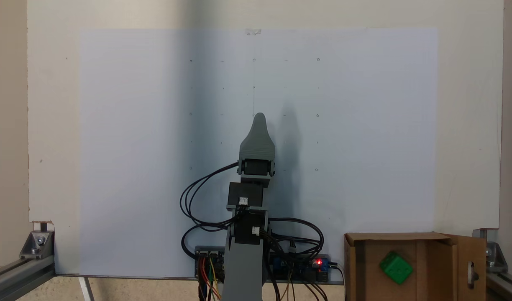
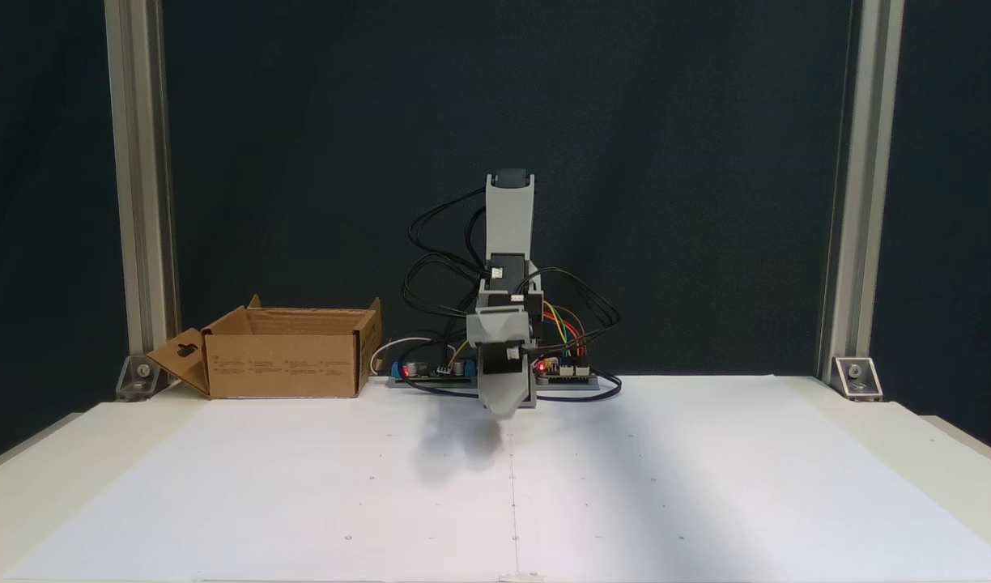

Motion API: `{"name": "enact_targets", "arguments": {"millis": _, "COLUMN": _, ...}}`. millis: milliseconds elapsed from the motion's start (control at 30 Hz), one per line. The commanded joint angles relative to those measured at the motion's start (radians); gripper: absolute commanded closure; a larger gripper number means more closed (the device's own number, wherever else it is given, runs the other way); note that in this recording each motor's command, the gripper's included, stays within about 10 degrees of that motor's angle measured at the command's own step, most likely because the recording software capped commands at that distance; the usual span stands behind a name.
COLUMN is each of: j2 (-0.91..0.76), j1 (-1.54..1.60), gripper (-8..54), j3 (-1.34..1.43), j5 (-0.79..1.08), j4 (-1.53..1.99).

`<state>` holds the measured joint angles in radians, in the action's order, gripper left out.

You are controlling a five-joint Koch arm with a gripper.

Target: Grasp a green dice and put it in the bin.

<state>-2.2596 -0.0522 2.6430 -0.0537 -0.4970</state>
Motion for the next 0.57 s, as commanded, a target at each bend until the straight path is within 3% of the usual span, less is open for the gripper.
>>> {"name": "enact_targets", "arguments": {"millis": 0, "j2": -0.110, "j1": -0.002, "gripper": 1.7, "j3": 0.135, "j5": 0.031, "j4": -0.171}}
{"name": "enact_targets", "arguments": {"millis": 533, "j2": -0.101, "j1": 0.009, "gripper": 1.0, "j3": 0.191, "j5": 0.032, "j4": -0.290}}
